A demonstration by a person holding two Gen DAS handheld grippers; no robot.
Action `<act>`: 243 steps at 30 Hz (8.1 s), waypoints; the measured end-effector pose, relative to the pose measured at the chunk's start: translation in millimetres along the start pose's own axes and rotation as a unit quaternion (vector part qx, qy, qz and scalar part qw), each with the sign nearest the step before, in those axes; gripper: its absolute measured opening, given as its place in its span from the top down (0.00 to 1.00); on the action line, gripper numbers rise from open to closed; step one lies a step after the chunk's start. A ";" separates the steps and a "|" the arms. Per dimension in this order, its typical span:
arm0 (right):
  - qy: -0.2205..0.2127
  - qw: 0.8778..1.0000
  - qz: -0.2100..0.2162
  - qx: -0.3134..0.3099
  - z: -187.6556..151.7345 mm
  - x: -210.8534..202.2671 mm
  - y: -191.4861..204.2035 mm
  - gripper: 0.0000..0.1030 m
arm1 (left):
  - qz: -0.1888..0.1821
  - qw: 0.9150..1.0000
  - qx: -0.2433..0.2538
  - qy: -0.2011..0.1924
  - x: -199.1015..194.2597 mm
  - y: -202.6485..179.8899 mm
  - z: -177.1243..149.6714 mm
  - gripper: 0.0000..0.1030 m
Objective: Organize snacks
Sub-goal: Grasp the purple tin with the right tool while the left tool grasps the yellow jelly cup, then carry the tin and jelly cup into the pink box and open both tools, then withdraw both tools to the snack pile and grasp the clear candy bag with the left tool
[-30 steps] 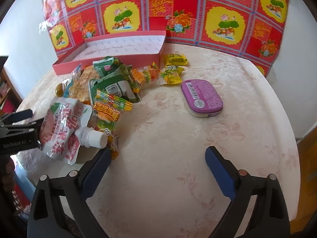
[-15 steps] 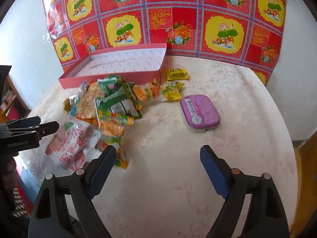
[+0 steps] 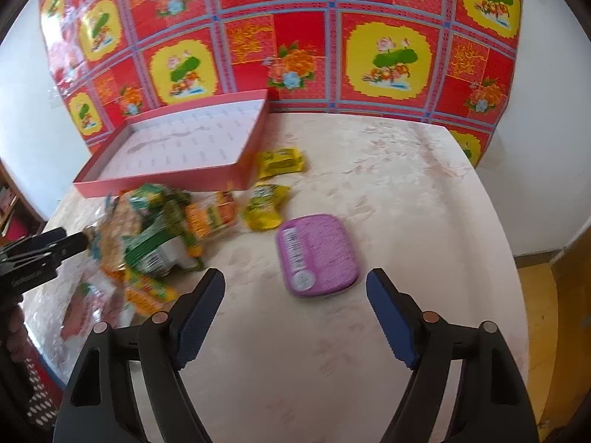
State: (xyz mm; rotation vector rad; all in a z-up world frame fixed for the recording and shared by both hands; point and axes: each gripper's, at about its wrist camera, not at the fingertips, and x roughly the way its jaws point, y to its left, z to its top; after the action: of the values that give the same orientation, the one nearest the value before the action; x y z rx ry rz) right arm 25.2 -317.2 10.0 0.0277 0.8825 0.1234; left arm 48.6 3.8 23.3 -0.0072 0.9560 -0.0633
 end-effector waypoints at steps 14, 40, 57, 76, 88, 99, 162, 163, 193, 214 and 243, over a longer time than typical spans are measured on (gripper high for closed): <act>0.029 0.999 -0.003 0.012 4.4 25.6 -9.9 0.25 | 0.009 1.000 0.003 0.003 16.8 -4.3 0.2 0.41; 0.015 1.000 -0.005 0.005 5.3 24.2 0.1 0.49 | -0.019 1.000 0.002 -0.007 13.1 -3.9 -0.6 0.66; -0.001 1.000 0.019 -0.013 19.2 -5.6 13.6 0.49 | -0.018 0.999 -0.002 -0.043 -14.8 7.8 9.4 0.66; -0.006 0.996 0.070 -0.045 103.8 -6.9 45.9 0.49 | -0.009 0.998 -0.016 -0.065 -15.4 23.7 79.8 0.66; 0.007 0.994 0.087 -0.065 146.6 29.3 73.5 0.49 | -0.002 0.998 -0.020 -0.052 15.3 19.1 119.4 0.66; 0.016 0.993 0.092 -0.072 164.7 72.5 84.5 0.49 | 0.005 1.000 -0.005 -0.025 62.6 6.0 150.5 0.66; -0.015 0.994 0.084 -0.071 159.3 43.2 96.9 0.38 | -0.010 0.999 -0.028 -0.014 8.8 -5.4 147.2 0.50; -0.017 0.994 0.083 -0.068 155.2 37.1 95.4 0.38 | -0.011 0.999 -0.028 -0.016 3.8 -6.4 144.3 0.50; 0.019 0.999 0.047 -0.001 46.4 -16.4 46.7 0.38 | -0.038 0.997 -0.062 0.030 -14.1 -13.6 43.5 0.49; 0.042 0.997 0.056 0.014 25.3 -10.4 28.1 0.38 | -0.036 0.998 -0.038 0.023 -2.8 -44.7 32.6 0.47; 0.053 0.997 0.057 0.008 22.5 -0.7 38.4 0.38 | -0.094 0.992 -0.087 0.005 7.5 -37.5 20.6 0.48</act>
State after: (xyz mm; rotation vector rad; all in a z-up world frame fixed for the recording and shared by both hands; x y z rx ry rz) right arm 38.5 -278.6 27.7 0.0875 0.9875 0.2257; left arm 67.9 -34.6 30.3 -0.2593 0.9662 -0.1533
